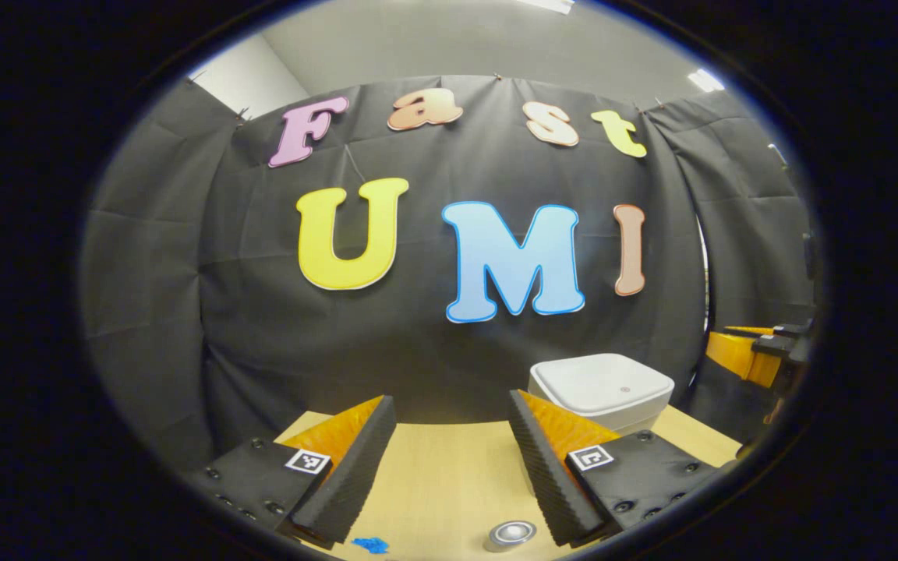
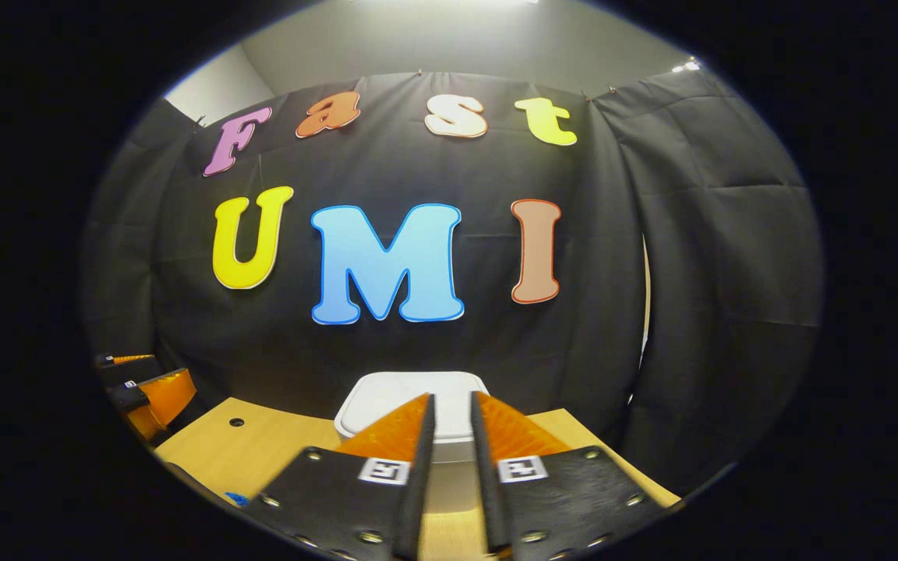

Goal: Press the lid of the desktop garbage bin to open it, pick up the crumpled paper on the desktop and throw it into the bin, then pick up the pop can on the desktop and drop it into the bin, and finally close the garbage bin lid.

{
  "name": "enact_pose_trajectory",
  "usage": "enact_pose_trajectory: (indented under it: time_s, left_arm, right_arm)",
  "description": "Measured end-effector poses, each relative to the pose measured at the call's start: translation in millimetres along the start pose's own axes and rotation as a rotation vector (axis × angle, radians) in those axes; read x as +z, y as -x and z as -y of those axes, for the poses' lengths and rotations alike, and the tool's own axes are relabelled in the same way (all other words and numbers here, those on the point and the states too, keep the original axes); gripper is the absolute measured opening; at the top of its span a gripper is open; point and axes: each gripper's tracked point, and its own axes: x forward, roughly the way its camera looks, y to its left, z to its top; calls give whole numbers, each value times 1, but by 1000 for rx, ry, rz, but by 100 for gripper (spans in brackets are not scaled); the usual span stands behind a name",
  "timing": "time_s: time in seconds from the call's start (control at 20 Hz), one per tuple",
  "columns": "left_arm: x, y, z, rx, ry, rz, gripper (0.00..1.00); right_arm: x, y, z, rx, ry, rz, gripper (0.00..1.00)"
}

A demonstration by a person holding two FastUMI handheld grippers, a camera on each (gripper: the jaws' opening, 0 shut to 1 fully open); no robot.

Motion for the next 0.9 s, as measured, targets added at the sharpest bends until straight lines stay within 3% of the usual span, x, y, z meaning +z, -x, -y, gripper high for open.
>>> enact_pose_trajectory:
  time_s: [0.1,0.2,0.5,0.9]
  left_arm:
    - [1,0,3,-4,0,1,95]
    - [1,-1,6,-6,1,-1,95]
    - [-1,-4,7,-10,1,-3,95]
    - [-4,-4,-14,34,-11,-14,95]
  right_arm:
    - [4,-3,0,13,-2,1,6]
    - [8,6,3,5,6,7,1]
    - [0,-19,0,33,15,-9,1]
    - [-34,-85,-36,133,3,-122,1]
